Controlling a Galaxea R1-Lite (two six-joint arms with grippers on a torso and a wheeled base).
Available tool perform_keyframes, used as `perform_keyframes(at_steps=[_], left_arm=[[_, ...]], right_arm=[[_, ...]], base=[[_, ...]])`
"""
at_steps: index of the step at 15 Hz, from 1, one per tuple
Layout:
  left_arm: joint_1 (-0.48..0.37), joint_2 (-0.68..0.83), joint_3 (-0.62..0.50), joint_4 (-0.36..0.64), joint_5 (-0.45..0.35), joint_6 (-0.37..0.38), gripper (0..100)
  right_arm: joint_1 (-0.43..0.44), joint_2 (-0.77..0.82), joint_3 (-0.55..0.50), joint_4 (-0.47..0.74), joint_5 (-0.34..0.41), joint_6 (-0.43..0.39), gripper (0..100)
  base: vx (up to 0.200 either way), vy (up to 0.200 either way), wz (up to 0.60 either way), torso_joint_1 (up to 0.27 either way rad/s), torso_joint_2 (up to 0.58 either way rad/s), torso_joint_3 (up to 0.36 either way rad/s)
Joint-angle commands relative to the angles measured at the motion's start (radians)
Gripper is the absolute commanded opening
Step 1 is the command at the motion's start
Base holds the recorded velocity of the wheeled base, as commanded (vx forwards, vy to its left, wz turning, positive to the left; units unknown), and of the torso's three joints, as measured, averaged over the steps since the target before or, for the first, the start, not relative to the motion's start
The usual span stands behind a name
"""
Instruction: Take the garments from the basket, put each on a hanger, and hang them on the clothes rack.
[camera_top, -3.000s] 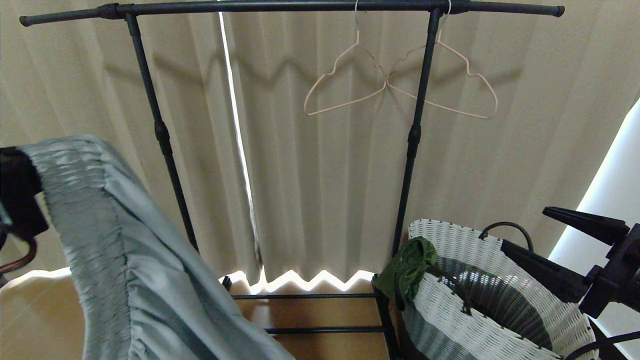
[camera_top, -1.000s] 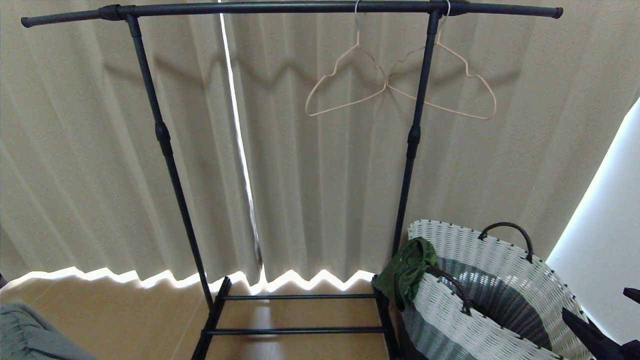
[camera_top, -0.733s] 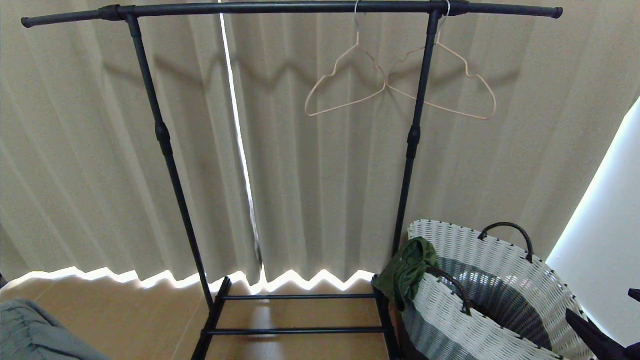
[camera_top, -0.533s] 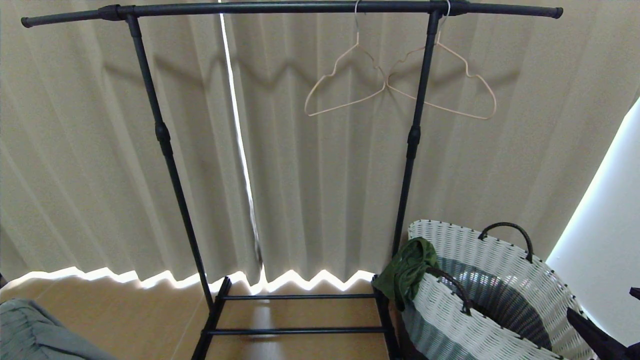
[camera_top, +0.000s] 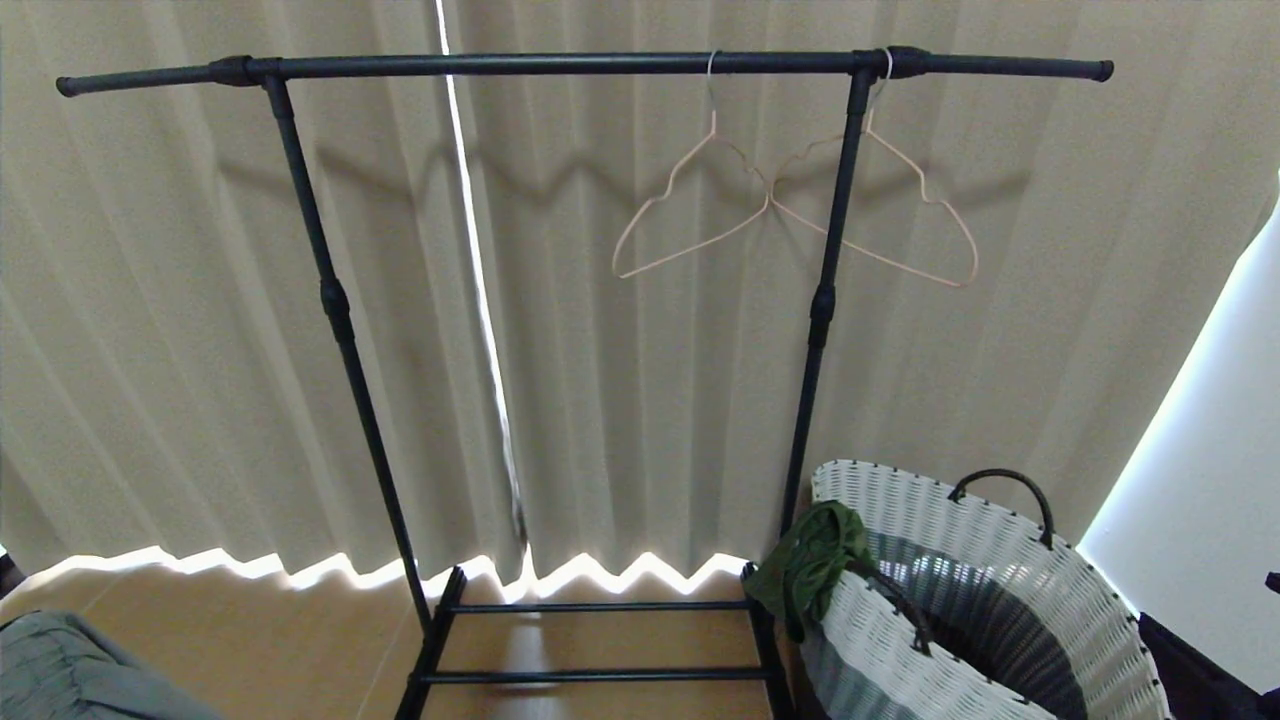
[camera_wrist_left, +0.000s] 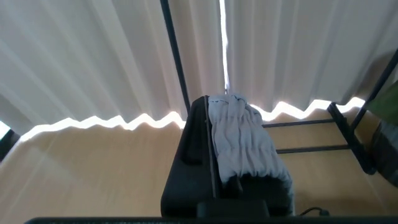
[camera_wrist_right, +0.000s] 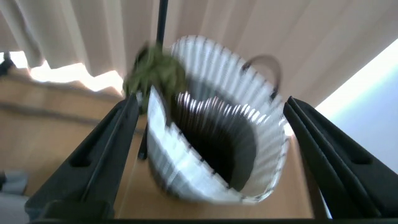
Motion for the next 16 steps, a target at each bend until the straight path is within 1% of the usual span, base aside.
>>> perform_keyframes(at_steps=[1,12,15,16], left_arm=[[-0.017,0.001,0.003,0.000,0.000,0.005,0],[-0.029,-0.005,0.008,0.000,0.000,0.016,0],[-0.049,-0.019,0.009,0.000,0.000,0.018,0],[-0.067,-0.031,0.009,0.002,0.000,0.018,0]], right_arm=[[0.000,-0.002,0.002,0.003,0.001,-0.001,100],[0.000,-0.004,0.004,0.003,0.001,-0.001,100],[0.000,-0.004,0.006,0.003,0.001,-0.001,100],[0.000,-0.004,0.006,0.003,0.001,-0.002,100]], base=[[0.000,0.000,0.00,0.178,-0.50,-0.276],[0.000,0.000,0.00,0.197,-0.47,-0.281],[0.000,0.000,0.00,0.225,-0.50,-0.276],[0.000,0.000,0.00,0.237,-0.51,-0.281]])
